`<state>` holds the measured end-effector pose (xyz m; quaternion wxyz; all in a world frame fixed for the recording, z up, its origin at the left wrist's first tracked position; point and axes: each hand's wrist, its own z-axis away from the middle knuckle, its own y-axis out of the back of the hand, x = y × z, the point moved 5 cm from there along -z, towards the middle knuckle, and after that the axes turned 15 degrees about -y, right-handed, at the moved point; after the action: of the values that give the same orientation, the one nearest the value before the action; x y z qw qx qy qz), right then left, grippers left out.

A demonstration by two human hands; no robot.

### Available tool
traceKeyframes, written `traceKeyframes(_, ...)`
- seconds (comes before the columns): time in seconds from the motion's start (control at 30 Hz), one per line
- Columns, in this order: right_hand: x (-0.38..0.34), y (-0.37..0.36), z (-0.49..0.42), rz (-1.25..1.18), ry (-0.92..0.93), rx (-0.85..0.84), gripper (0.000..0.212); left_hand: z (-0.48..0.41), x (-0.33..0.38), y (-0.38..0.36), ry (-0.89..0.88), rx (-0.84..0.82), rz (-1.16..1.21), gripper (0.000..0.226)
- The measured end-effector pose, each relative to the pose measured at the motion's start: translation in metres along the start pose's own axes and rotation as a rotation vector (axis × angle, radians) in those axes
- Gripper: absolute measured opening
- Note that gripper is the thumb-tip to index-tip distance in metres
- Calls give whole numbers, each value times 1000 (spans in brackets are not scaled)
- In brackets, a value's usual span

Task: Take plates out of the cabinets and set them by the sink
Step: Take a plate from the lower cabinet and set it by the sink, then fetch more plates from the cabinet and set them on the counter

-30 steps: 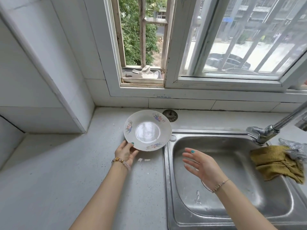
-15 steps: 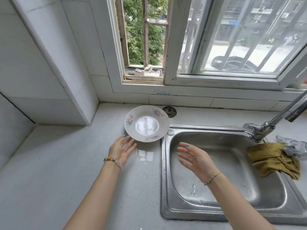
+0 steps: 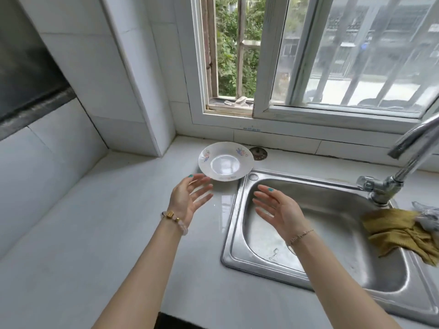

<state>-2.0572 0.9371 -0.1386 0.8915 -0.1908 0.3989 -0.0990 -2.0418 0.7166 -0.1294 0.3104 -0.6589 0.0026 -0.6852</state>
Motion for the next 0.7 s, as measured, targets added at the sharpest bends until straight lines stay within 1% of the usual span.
traceKeyframes(0.17,9,9,23,61,-47,-104,25,59,-5,1,-57,80,-30,28)
traceKeyframes(0.33,23,22,45,128,-109,-206,24,129,-16,5,-88,209,-22,29)
traceKeyframes(0.5,55,21,70,232,-205,-329,22,214,-22,31,-181,395,-65,32)
traceKeyframes(0.7,114,12,111,406,-321,-454,24,313,-33,67,-258,620,-14,30)
